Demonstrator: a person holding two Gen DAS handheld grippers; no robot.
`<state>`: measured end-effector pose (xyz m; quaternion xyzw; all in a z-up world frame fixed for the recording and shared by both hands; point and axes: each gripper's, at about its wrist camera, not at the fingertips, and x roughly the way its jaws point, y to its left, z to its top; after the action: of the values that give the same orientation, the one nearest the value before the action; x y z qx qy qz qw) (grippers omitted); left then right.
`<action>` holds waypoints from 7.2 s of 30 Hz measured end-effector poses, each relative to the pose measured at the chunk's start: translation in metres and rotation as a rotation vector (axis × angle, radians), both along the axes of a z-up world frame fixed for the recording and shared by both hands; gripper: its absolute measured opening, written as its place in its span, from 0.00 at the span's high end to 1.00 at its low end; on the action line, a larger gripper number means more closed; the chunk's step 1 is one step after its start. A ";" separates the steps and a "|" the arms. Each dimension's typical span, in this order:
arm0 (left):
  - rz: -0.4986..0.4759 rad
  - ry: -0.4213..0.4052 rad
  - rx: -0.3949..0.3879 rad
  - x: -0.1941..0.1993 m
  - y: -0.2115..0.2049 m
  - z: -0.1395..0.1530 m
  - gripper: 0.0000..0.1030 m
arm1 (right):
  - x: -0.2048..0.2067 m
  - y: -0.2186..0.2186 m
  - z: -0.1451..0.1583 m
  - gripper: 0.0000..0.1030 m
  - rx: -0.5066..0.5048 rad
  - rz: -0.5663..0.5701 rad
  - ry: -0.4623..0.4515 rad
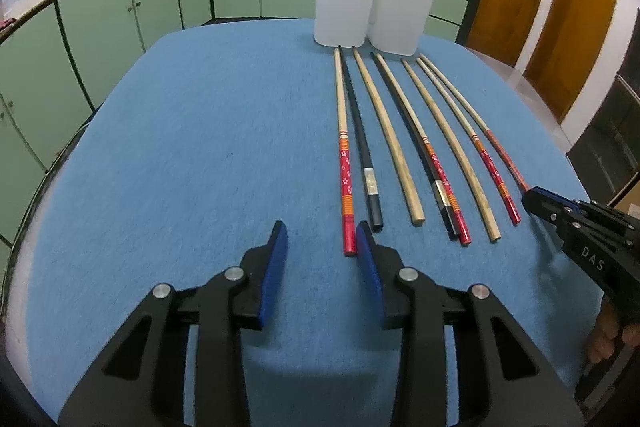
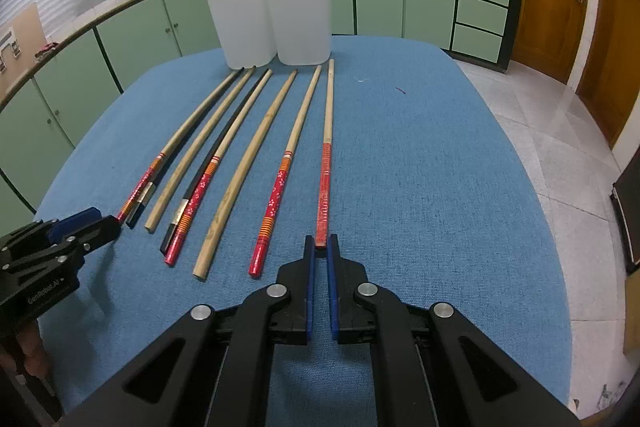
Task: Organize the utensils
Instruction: 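Grasp a red chopstick with the right tool while the left tool grasps a red-patterned chopstick, then lift both chopsticks and carry them over the white holder, then lower both chopsticks into the holder and open both tools, then withdraw both tools from the holder toward the remaining chopsticks, then grasp the red-patterned chopstick with the right tool while the left tool grasps the black chopstick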
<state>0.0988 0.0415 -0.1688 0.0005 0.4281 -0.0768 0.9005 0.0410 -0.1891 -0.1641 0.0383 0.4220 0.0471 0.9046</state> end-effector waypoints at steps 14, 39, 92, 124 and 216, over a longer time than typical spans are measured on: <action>-0.013 -0.003 -0.007 -0.001 -0.005 -0.002 0.69 | 0.000 0.000 -0.001 0.94 -0.003 0.001 -0.001; -0.020 0.014 -0.036 -0.003 -0.005 0.003 0.95 | -0.011 0.000 0.008 0.94 -0.004 0.023 -0.006; -0.019 -0.426 -0.131 0.008 0.014 0.177 0.95 | 0.007 -0.030 0.173 0.95 0.034 0.068 -0.354; -0.068 -0.615 -0.193 0.037 0.005 0.269 0.95 | 0.036 -0.029 0.274 0.95 0.048 0.178 -0.511; -0.029 -0.060 0.025 -0.008 0.008 0.022 0.19 | -0.020 0.022 0.015 0.71 0.023 0.031 -0.004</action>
<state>0.0911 0.0495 -0.1472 0.0202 0.4020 -0.0846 0.9115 0.0208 -0.1673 -0.1496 0.0421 0.4202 0.0658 0.9041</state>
